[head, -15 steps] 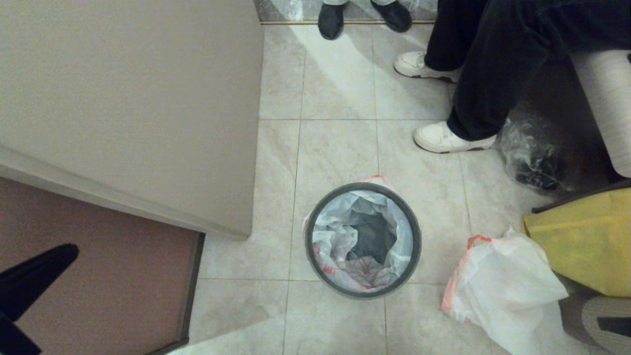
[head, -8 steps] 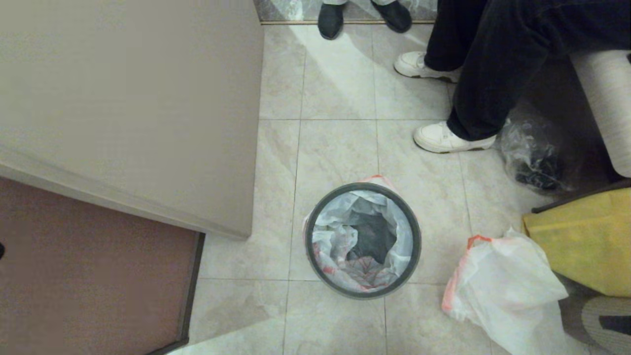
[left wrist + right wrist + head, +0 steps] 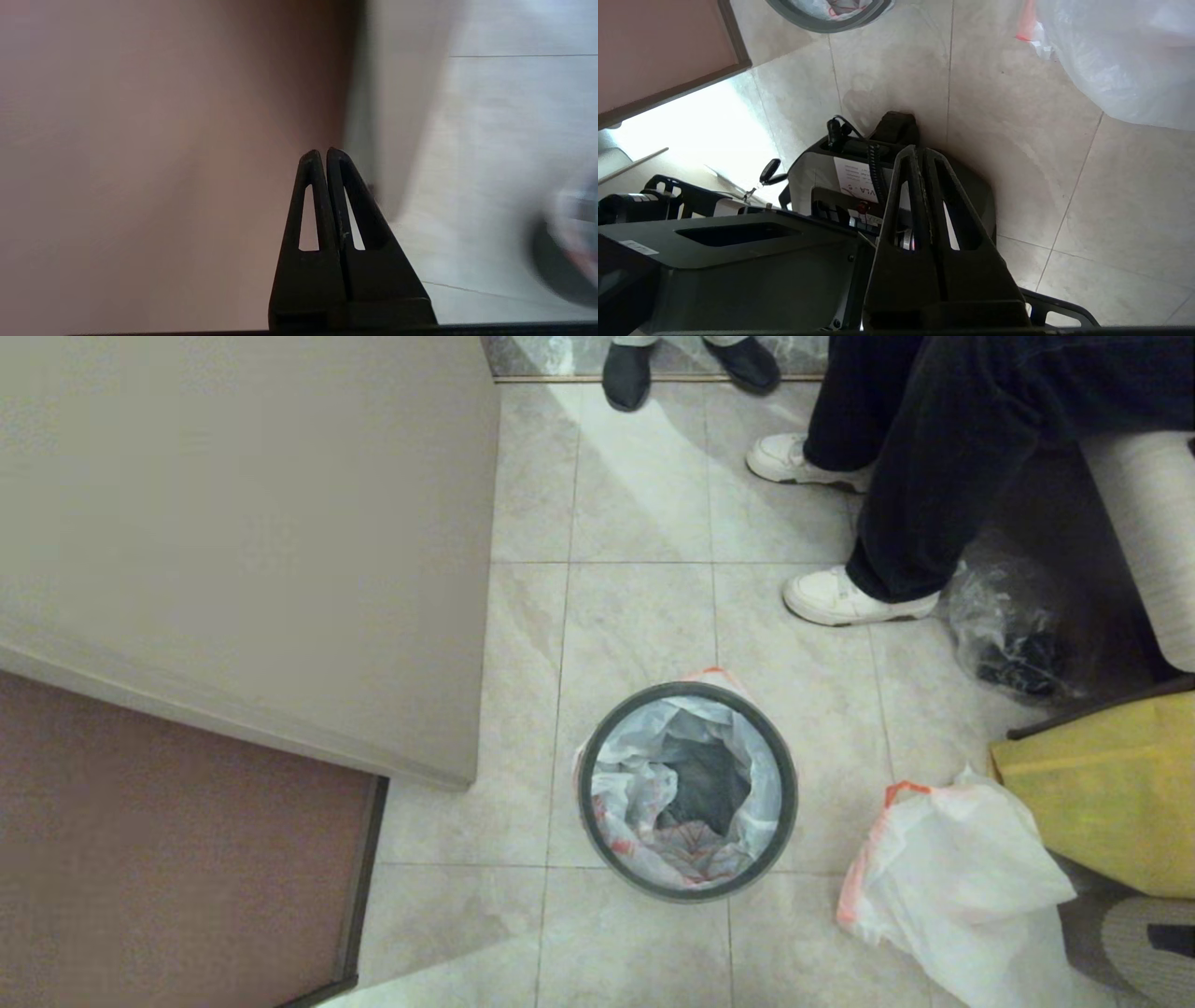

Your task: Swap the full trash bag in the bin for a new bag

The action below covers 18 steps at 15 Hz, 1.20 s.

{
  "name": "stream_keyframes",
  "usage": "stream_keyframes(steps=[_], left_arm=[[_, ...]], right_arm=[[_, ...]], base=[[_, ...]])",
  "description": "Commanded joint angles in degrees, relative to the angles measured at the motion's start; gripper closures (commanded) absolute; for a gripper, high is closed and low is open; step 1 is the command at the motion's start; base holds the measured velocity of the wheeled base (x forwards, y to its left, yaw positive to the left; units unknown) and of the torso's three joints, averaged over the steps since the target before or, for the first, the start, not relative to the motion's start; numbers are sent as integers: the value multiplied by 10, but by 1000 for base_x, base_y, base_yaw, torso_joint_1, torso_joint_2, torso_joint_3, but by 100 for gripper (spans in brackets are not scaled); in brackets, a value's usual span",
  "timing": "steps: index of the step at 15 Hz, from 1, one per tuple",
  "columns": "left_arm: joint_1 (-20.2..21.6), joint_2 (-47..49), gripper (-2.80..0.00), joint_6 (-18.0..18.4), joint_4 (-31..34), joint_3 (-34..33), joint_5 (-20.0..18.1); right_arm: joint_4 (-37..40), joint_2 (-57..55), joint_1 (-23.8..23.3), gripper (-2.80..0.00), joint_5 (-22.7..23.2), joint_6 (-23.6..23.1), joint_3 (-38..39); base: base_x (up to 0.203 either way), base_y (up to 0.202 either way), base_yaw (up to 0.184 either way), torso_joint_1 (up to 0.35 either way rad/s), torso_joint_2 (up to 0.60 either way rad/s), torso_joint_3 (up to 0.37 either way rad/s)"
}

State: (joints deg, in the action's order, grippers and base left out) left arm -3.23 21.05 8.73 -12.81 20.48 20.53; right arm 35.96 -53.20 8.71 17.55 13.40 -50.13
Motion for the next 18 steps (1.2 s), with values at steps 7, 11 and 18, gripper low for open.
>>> stream_keyframes(steps=[7,11,18], left_arm=[[56,-85,0,-37,-18,-108,-145],[42,-153,0,-44,15,-191,-226],[38,-210,0,-69,126,-205,-204]], right_arm=[[1,44,-9,0,0,0,-2],[-5,147,-43,0,0,40,-2],[-4,296,-83,0,-5,40,7]], base=[[0,0,0,0,0,0],[0,0,0,0,0,0],[0,0,0,0,0,0]])
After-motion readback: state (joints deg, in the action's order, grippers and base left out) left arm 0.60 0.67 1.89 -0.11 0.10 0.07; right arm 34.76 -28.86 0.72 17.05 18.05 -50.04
